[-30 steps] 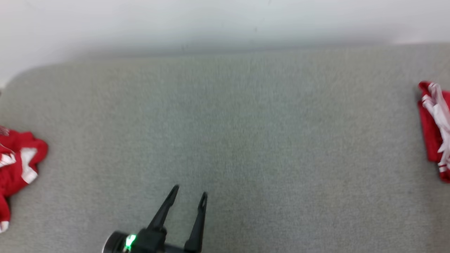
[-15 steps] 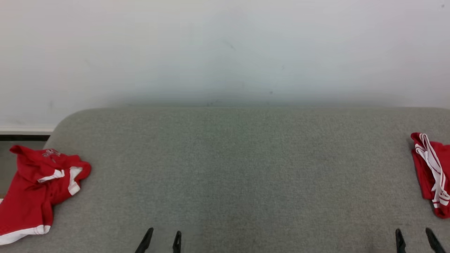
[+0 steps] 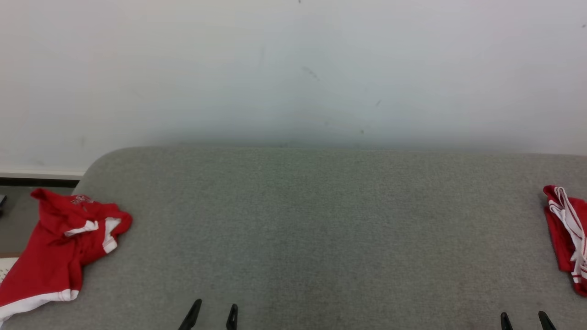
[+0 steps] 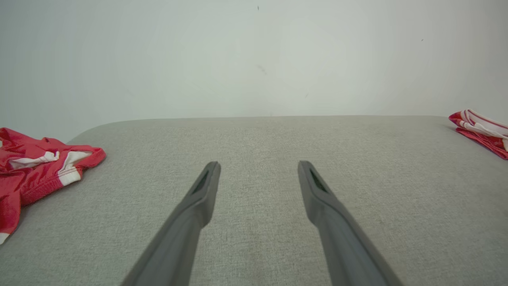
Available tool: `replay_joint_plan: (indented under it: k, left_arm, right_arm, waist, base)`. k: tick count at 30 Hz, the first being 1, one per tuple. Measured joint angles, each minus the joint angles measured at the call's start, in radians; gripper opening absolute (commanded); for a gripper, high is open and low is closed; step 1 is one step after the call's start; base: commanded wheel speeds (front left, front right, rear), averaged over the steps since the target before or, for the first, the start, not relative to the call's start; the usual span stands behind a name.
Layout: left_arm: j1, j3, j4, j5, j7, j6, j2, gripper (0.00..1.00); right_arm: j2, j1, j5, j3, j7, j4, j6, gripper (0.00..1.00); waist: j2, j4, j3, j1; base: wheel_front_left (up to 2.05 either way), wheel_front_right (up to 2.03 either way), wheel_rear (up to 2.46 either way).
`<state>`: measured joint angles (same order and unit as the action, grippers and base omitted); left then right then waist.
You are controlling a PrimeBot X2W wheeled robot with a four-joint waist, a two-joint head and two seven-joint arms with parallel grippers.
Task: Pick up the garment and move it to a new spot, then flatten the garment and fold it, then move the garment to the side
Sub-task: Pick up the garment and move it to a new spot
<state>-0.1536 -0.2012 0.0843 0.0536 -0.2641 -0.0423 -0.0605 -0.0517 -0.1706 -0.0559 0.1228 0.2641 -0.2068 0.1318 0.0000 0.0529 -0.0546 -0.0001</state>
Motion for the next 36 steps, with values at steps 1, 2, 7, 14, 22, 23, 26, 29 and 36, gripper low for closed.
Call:
replay_joint_plan:
  k: [1, 2, 7, 14, 22, 23, 26, 29, 36]
  left_arm:
    - [0.000, 0.001, 0.001, 0.000, 0.000, 0.002, 0.001, 1.00]
    - [0.001, 0.000, 0.001, -0.001, 0.000, 0.005, 0.001, 1.00]
    - [0.001, -0.001, 0.003, -0.005, 0.000, 0.010, 0.004, 1.00]
    - [-0.035, 0.023, 0.001, -0.009, 0.000, 0.010, 0.005, 1.00]
    - [-0.055, 0.067, -0.021, -0.005, 0.000, 0.007, 0.005, 1.00]
    - [-0.053, 0.080, -0.027, 0.005, 0.000, 0.005, 0.006, 1.00]
    - [-0.017, 0.128, -0.048, 0.025, 0.000, 0.007, 0.004, 1.00]
    - [0.061, 0.165, -0.060, 0.037, 0.000, 0.023, -0.004, 1.00]
    - [0.344, 0.221, 0.077, 0.067, 0.000, 0.059, -0.047, 1.00]
  right_arm:
    - [0.001, 0.000, -0.002, -0.002, 0.000, 0.002, 0.000, 1.00]
    - [0.001, 0.000, -0.005, -0.003, 0.000, 0.004, 0.000, 1.00]
    - [0.001, -0.008, -0.022, -0.029, 0.000, 0.005, 0.000, 1.00]
    - [0.001, 0.005, -0.045, -0.116, 0.000, -0.013, 0.000, 1.00]
    - [0.001, 0.016, -0.050, -0.132, 0.000, -0.021, 0.000, 1.00]
    - [0.002, 0.016, -0.049, -0.130, 0.000, -0.021, 0.000, 1.00]
    - [0.002, 0.020, -0.030, -0.118, 0.000, -0.017, 0.000, 1.00]
    - [-0.005, 0.047, 0.003, -0.103, 0.000, -0.001, 0.000, 1.00]
    - [-0.102, 0.118, 0.017, -0.052, 0.000, 0.044, 0.000, 1.00]
  waist:
    - [0.0000, 0.009, 0.000, 0.0000]
    - [0.0000, 0.019, -0.001, 0.0000]
    - [0.0000, 0.097, -0.005, 0.0001]
    - [0.0000, 0.241, -0.013, 0.0001]
    - [0.0000, 0.354, -0.011, 0.0000]
    - [0.0000, 0.358, -0.005, 0.0001]
    - [0.0000, 0.360, 0.021, 0.0001]
    - [0.0000, 0.356, 0.069, 0.0002]
    - [0.0000, 0.342, 0.229, 0.0004]
  base:
    - [0.00, 0.00, 0.00]
    - [0.00, 0.00, 0.00]
    - [0.00, 0.00, 0.00]
    - [0.00, 0.00, 0.00]
    - [0.00, 0.00, 0.00]
    - [0.00, 0.00, 0.00]
    - [0.00, 0.00, 0.00]
    - [0.00, 0.00, 0.00]
    - [0.00, 0.00, 0.00]
